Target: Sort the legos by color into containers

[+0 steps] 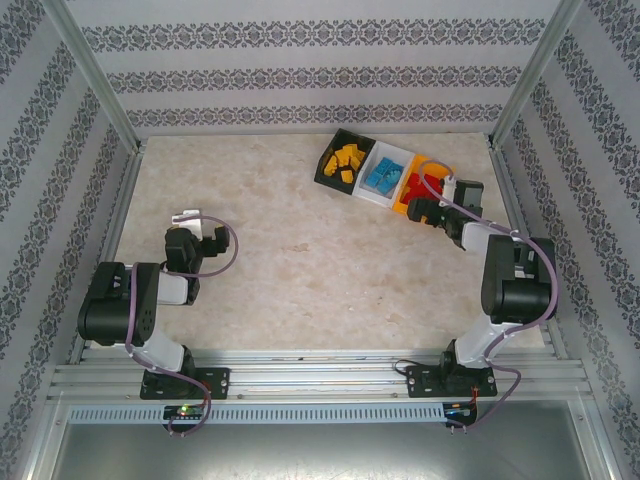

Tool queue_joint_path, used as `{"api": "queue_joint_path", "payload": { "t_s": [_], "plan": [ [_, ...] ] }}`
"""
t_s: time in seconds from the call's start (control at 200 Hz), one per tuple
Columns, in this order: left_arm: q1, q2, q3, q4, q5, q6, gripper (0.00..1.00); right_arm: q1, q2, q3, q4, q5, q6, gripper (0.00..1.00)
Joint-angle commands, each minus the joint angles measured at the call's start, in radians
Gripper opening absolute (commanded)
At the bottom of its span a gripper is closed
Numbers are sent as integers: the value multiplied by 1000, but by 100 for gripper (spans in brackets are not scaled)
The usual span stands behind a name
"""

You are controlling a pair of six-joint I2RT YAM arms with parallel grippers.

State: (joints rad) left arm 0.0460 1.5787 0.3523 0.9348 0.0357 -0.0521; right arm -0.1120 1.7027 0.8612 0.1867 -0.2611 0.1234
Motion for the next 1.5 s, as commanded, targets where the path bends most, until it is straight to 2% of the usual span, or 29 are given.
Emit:
{"api": "queue_joint_path", "payload": {
  "t_s": [0.0,0.435,0.824,1.019,1.109,1.149,1.234,1.499],
  "plan": [
    [-7,4,14,35,-20,6,100,22,-31,-19,25,36,-49,98],
    [-9,5,13,39,-21,7,100,28,-171,-225,280,44,-54,98],
    [-11,5,18,27,4,19,100,68,-270,-417,521,237,-42,98],
    [-10,6,19,30,5,18,100,108,-238,-574,818,294,-72,98],
    [-9,6,19,29,6,19,100,115,-201,-589,880,269,-91,98],
    [-10,6,19,29,5,19,100,115,-192,-567,857,262,-96,98],
    [-11,6,22,26,3,20,100,114,-192,-461,678,278,-89,98],
    [-11,4,24,17,4,20,100,120,-194,-474,699,285,-94,98]
  ]
}}
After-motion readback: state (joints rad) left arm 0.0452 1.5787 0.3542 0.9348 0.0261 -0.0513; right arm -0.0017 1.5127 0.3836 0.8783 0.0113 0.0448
